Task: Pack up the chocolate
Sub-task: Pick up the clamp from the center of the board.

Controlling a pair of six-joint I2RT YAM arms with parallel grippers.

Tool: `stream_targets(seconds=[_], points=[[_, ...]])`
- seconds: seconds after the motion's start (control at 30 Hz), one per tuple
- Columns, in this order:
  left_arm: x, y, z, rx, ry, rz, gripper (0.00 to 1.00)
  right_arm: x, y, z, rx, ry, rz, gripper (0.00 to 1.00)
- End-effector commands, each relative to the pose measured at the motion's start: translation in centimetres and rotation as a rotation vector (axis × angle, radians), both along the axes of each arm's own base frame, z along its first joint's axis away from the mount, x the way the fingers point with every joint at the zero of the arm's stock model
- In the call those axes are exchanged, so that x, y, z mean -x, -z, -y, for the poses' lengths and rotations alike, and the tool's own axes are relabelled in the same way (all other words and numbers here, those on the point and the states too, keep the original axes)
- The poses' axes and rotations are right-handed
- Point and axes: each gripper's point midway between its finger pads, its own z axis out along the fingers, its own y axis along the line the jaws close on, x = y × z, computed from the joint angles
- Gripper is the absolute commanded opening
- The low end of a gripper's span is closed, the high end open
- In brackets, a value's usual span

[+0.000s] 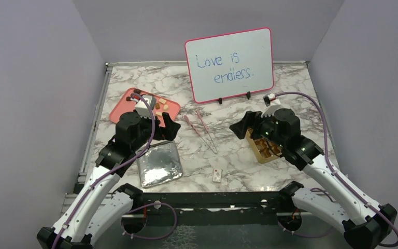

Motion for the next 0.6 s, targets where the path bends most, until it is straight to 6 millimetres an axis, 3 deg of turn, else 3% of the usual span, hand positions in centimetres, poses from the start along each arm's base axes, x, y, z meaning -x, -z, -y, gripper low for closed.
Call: stream_targets(seconds=[0.0, 0.2, 0.43, 0.57], points=[[-0.2, -0.1, -0.6, -0.002, -0.029, 0.01, 0.99, 0.0, -0.8, -0.2, -0.03, -0.012, 0.048, 1.0], [-0.1, 0.3, -1.1, -0.008, -0.052, 0.009, 0.99, 0.4, -0.5, -1.2, -0.049, -0.056, 0.013, 1.0], [0.9, 0.3, -1.9, -0.009, -0.069, 0.022, 0.99, 1.2, -0.2, -4.3, -0.151, -0.204, -0.03, 1.0], [1.2, 0.7, -3.5, -0.026, -0.147, 0.036, 0.99, 0.4, 1.0, -5.8, -0.162, -0.239, -0.087, 0.94]])
